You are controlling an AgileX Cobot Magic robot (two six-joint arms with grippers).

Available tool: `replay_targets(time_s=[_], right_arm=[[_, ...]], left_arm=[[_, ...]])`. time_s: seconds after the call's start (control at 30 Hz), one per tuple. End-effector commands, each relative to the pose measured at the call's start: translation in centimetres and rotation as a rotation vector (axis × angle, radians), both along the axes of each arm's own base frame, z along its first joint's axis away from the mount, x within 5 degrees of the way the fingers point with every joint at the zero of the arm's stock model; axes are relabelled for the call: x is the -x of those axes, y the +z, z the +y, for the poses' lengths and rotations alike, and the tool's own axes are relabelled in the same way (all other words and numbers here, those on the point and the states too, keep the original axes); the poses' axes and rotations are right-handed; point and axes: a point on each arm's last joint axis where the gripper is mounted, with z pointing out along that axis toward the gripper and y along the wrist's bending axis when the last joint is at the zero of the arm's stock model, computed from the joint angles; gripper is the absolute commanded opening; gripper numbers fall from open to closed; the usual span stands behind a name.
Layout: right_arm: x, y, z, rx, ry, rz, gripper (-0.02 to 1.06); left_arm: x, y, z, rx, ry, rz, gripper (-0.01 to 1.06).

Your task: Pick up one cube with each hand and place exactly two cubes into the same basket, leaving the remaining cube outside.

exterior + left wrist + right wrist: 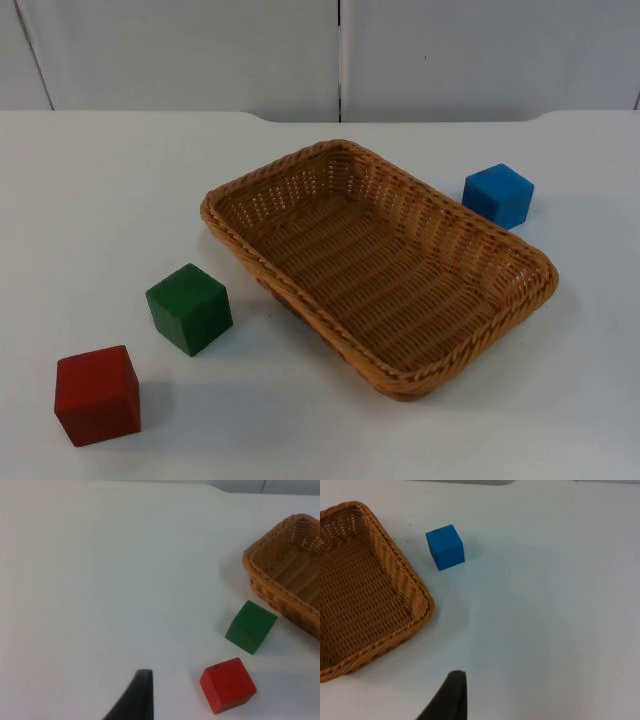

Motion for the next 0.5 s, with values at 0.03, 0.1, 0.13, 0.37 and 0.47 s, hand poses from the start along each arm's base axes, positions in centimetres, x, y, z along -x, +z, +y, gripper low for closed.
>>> replay_targets(time_s=[0.03,0.1,0.13,0.37,0.47], right_arm=[[-0.7,0.3,0.0,0.001,-0.003,0.006,1.05],[-0.9,0.3,0.1,0.002,-0.003,0.014,1.05],[-1.1,0.3,0.1,0.003,-0.003,0.023,1.05],[-2.0,0.1,0.2,0.005,-0.003,0.05,1.05],[-2.4,0.2,0.2,0.005,-0.003,0.055,1.05]], left_arm=[[-0.7,0.7,0.0,0.004,-0.004,-0.012,1.05],[-0.9,0.9,0.0,-0.001,-0.007,-0.012,1.05],[-1.0,0.9,0.0,-0.004,-0.009,-0.006,1.05],[-1.5,1.0,0.0,-0.014,-0.018,0.006,1.05],[-1.7,0.9,-0.1,0.006,-0.026,0.014,1.05]])
